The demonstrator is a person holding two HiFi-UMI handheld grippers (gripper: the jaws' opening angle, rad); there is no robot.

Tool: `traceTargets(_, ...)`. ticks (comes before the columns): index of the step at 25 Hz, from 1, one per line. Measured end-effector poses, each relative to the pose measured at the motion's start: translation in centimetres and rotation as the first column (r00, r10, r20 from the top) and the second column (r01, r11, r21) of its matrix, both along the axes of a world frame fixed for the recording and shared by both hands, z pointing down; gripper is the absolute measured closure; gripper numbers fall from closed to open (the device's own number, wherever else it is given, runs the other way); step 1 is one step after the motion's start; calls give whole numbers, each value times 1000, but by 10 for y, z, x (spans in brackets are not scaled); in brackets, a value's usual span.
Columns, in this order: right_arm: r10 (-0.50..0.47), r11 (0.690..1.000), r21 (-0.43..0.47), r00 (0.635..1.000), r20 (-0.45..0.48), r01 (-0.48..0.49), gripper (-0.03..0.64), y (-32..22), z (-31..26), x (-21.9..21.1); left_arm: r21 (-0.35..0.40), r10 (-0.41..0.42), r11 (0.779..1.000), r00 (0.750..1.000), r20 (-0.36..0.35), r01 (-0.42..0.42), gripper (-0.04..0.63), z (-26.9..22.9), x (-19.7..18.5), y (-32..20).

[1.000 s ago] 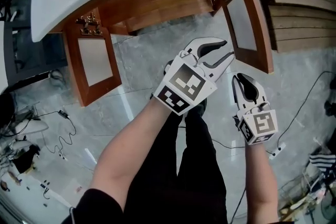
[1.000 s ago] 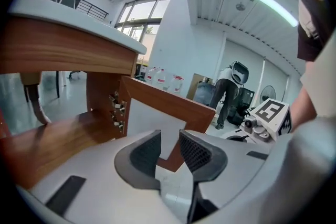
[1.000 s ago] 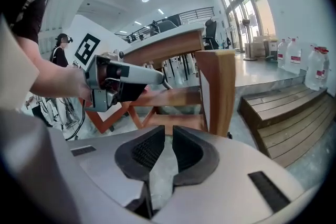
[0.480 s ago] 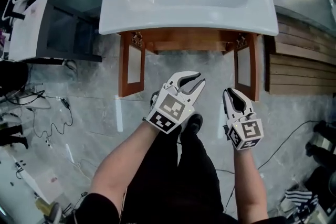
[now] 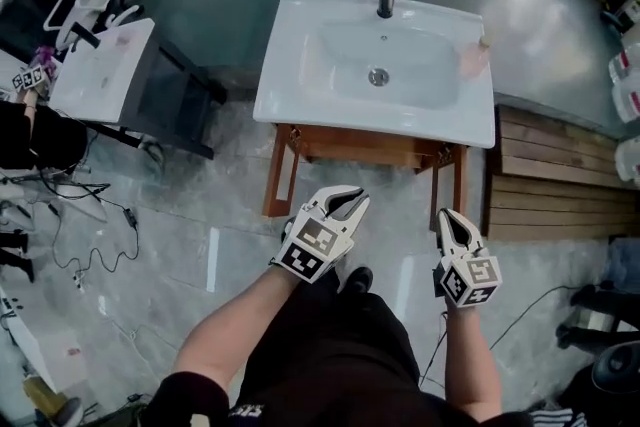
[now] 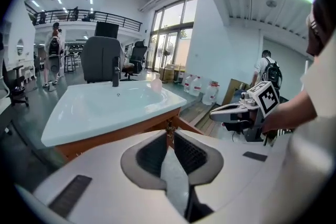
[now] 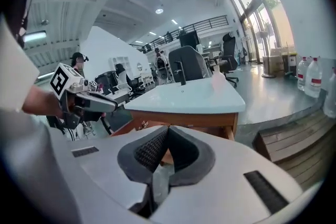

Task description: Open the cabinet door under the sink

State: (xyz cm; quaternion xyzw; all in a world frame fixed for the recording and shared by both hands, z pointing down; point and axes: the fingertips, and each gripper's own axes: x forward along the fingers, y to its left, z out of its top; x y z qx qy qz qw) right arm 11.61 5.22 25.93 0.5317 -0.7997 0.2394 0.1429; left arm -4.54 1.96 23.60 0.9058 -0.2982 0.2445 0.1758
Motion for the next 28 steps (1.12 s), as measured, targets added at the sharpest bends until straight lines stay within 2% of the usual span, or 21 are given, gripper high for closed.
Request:
traceTargets(7,44,987,155,999,25,-47,603,-23,-113,-7,3,-73,997,994,-86,74,548,-73,-38,-12)
traceTargets(11,8,976,218,1000,3,-8,603,-23,-172,-37,76,-60,995,990,-129,70,551,-121,-57,-22)
traceTargets(14,-16,967,254,999,31,8,603,-29,-197,-50,156,-41,986,991,-129,61,551,-152,-72,-32)
traceTargets(18,-71,962,269,995,68,50,604,-36,-215,-67,180,-107,975,984,-140,132,552,-180,-93,-40)
traceTargets(23,-197,924,351,976,92,153,604,-56,-253,-76,232,-205,943,966,-156,238,551,-211,-97,-49)
traceTargets(28,-268,884,421,957,108,201,604,-53,-292,-40,289,-294,895,937,-189,339,551,-245,-83,-48)
